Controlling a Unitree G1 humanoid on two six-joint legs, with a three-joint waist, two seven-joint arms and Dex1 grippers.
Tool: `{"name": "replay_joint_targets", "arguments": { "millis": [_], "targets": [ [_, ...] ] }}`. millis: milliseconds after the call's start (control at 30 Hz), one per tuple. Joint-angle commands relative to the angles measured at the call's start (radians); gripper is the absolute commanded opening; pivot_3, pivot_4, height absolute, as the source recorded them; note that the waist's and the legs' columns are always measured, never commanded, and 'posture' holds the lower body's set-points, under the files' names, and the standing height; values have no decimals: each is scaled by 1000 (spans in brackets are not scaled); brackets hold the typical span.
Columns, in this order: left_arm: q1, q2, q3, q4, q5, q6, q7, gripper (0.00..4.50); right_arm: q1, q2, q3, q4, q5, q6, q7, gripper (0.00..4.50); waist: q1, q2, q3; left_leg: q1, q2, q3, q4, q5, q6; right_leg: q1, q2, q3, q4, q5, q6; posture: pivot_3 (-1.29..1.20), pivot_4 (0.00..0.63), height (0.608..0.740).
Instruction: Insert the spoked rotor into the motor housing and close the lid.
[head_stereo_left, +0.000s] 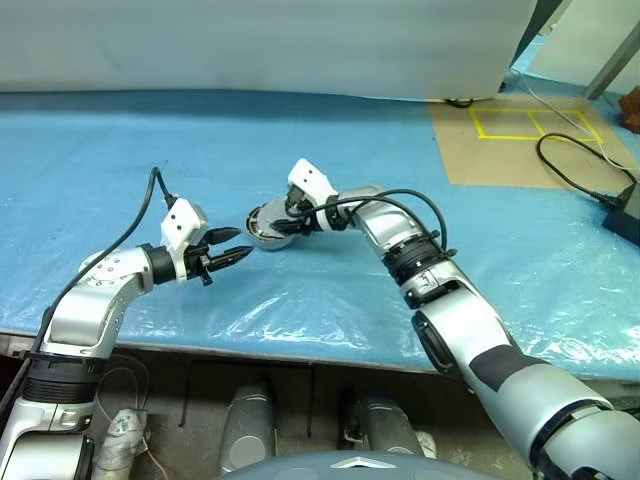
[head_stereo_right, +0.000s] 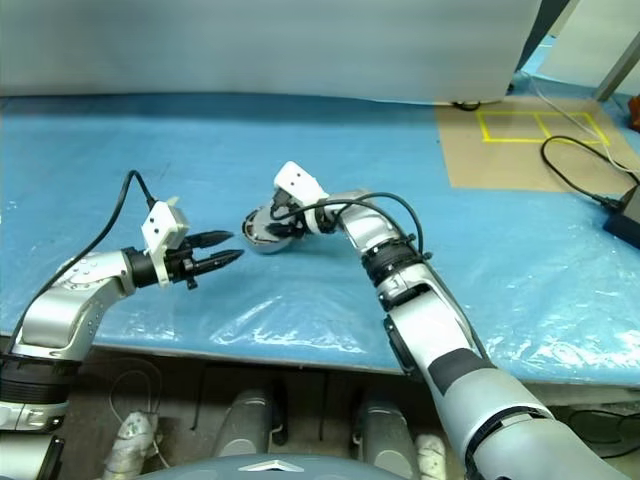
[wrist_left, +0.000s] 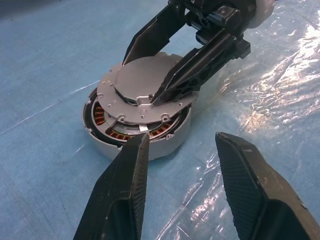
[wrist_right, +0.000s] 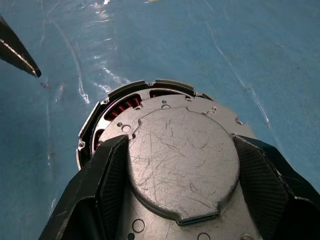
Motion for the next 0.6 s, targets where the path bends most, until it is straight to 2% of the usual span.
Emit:
{"name": "replay_joint_targets", "arguments": {
  "millis": [33, 200, 433, 600],
  "targets": [
    [-8, 6, 29, -13, -12, -5, 4, 2205, -52, 17, -52, -17, 37, 32, -41, 2966, 0, 0, 0, 0, 0, 0, 0, 0, 0, 0, 0, 0, 0, 0, 0, 0, 150, 740],
    [-15, 9, 31, -4, -9, -5, 6, 2205, -83, 46, -117, 57, 62, 56, -141, 2966, 0, 0, 0, -1, 0, 0, -1, 0, 0, -1, 0, 0, -1, 0, 0, 0, 150, 740],
    [-19, 6, 30, 9, -7, -6, 8, 2205, -48, 80, -92, 165, 19, -12, -239, 2966, -4, 0, 0, -1, -1, 0, -2, 0, -1, -1, 0, 0, -1, 0, 0, 0, 150, 740],
    [-16, 6, 30, 9, -8, -4, 13, 2205, -49, 136, -161, 202, 65, -22, -329, 2966, -11, 0, 0, 2, 0, 0, -2, 1, -3, 1, 0, 1, 0, 0, 0, 0, 150, 740]
  ]
}}
